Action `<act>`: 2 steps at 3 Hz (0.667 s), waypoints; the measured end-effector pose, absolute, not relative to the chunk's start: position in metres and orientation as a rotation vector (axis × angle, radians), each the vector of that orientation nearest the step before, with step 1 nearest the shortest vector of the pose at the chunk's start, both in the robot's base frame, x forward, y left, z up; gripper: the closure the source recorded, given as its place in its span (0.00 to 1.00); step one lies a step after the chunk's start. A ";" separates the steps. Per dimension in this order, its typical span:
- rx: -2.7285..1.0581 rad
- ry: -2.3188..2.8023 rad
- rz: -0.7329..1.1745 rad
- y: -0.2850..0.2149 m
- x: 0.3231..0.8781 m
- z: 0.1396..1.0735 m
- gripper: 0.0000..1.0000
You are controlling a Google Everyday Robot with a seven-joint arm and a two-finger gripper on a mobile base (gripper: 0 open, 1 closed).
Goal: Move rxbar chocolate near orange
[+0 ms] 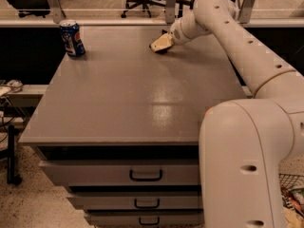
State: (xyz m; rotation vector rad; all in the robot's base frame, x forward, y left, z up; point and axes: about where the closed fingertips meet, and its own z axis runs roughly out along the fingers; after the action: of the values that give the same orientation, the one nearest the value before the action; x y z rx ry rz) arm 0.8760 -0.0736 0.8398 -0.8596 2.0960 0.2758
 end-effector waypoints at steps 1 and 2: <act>-0.898 2.064 0.294 -0.076 0.858 0.858 0.88; -0.941 2.021 0.294 -0.087 0.829 0.888 1.00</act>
Offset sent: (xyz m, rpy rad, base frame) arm -0.0982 -0.0347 0.0981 -0.0092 -0.1067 0.1220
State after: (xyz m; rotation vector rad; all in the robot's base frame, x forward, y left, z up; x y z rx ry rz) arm 0.8285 -0.0868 0.8877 -0.9407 2.0209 0.2939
